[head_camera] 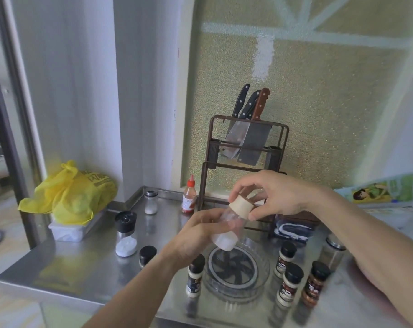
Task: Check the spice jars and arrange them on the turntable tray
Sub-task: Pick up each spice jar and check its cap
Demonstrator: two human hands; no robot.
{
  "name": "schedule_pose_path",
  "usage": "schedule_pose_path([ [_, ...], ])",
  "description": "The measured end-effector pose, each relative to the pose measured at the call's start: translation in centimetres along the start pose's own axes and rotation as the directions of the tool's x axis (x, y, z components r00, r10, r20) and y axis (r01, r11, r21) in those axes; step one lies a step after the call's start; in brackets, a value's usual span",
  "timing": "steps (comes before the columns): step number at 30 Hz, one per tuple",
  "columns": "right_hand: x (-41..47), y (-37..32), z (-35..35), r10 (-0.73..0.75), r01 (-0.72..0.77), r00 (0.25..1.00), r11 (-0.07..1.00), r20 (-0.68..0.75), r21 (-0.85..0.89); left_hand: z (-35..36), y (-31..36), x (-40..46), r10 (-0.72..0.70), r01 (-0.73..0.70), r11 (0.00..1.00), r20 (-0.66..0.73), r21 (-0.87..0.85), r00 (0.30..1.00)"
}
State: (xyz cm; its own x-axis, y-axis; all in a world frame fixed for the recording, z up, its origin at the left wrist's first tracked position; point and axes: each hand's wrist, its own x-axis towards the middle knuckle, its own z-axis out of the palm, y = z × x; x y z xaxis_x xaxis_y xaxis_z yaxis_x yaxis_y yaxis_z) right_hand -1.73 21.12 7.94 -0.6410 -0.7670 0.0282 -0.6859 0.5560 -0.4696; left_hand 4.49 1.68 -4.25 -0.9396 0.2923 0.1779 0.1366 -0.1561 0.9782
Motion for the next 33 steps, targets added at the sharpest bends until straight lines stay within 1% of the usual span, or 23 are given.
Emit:
schedule_pose_path([
  [2,0.0,-0.4,-0.4,0.006,-0.007,1.0,1.0,0.025,0.027,-0.2,-0.1,0.0,0.001,0.002,0.996,0.035,-0.086,0.999],
  [3,0.0,-0.6,-0.6,0.016,-0.017,0.999,0.999,0.039,0.031,-0.3,-0.1,0.0,0.011,-0.008,0.995,0.037,-0.102,0.999],
  [4,0.1,-0.8,-0.7,0.034,-0.035,0.998,0.999,0.047,0.033,-0.2,-0.1,-0.1,0.029,-0.026,0.995,0.03,-0.1,0.999],
  [6,0.6,-1.0,-0.5,0.099,-0.099,0.995,0.995,0.022,0.007,-0.2,-0.1,-0.1,0.071,-0.071,0.996,-0.013,-0.062,0.997],
  [9,1.5,-1.4,0.3,0.209,-0.208,0.978,0.976,0.002,-0.059,-0.4,-0.2,0.0,0.114,-0.115,0.993,-0.085,-0.005,0.99],
  [11,1.4,-1.5,0.4,0.193,-0.192,0.981,0.98,0.029,-0.044,-0.6,0.1,0.0,0.113,-0.113,0.994,-0.116,0.011,0.987],
  [13,1.3,-1.5,0.0,0.178,-0.181,0.983,0.983,0.049,0.045,-0.8,0.2,0.0,0.099,-0.097,0.995,-0.142,0.022,0.985],
  [14,1.4,-1.6,0.0,0.192,-0.195,0.98,0.979,0.051,0.054,-0.9,0.2,-0.1,0.095,-0.091,0.995,-0.148,0.033,0.984],
  [17,2.1,-1.9,0.5,0.236,-0.231,0.971,0.968,0.038,-0.093,-1.2,-0.1,-0.2,0.096,-0.087,0.994,-0.15,0.065,0.984],
  [18,2.2,-2.0,0.7,0.225,-0.22,0.973,0.971,0.045,-0.093,-1.3,-0.1,-0.3,0.093,-0.084,0.994,-0.155,0.068,0.984],
  [20,2.3,-1.9,0.8,0.2,-0.2,0.979,0.98,0.037,-0.01,-1.3,0.0,-0.3,0.09,-0.076,0.993,-0.169,0.085,0.981],
  [21,2.4,-1.9,0.7,0.204,-0.204,0.978,0.979,0.033,0.002,-1.4,0.0,-0.3,0.09,-0.074,0.993,-0.179,0.095,0.98],
  [24,2.9,-2.3,0.8,0.235,-0.23,0.972,0.965,0.029,-0.127,-1.8,0.1,-0.4,0.079,-0.06,0.993,-0.208,0.1,0.975],
  [28,3.6,-2.6,0.7,0.198,-0.197,0.979,0.98,0.045,-0.04,-2.4,0.4,-0.6,0.066,-0.041,0.993,-0.23,0.109,0.971],
  [31,3.9,-3.1,0.7,0.206,-0.198,0.978,0.966,0.026,-0.167,-2.8,0.4,-0.7,0.074,-0.046,0.992,-0.252,0.114,0.965],
  [32,3.9,-3.2,0.8,0.189,-0.181,0.982,0.966,0.029,-0.186,-3.0,0.4,-0.7,0.081,-0.051,0.991,-0.258,0.121,0.963],
  [33,4.1,-3.3,0.9,0.172,-0.164,0.985,0.973,0.036,-0.164,-3.1,0.3,-0.7,0.086,-0.053,0.99,-0.261,0.133,0.962],
])
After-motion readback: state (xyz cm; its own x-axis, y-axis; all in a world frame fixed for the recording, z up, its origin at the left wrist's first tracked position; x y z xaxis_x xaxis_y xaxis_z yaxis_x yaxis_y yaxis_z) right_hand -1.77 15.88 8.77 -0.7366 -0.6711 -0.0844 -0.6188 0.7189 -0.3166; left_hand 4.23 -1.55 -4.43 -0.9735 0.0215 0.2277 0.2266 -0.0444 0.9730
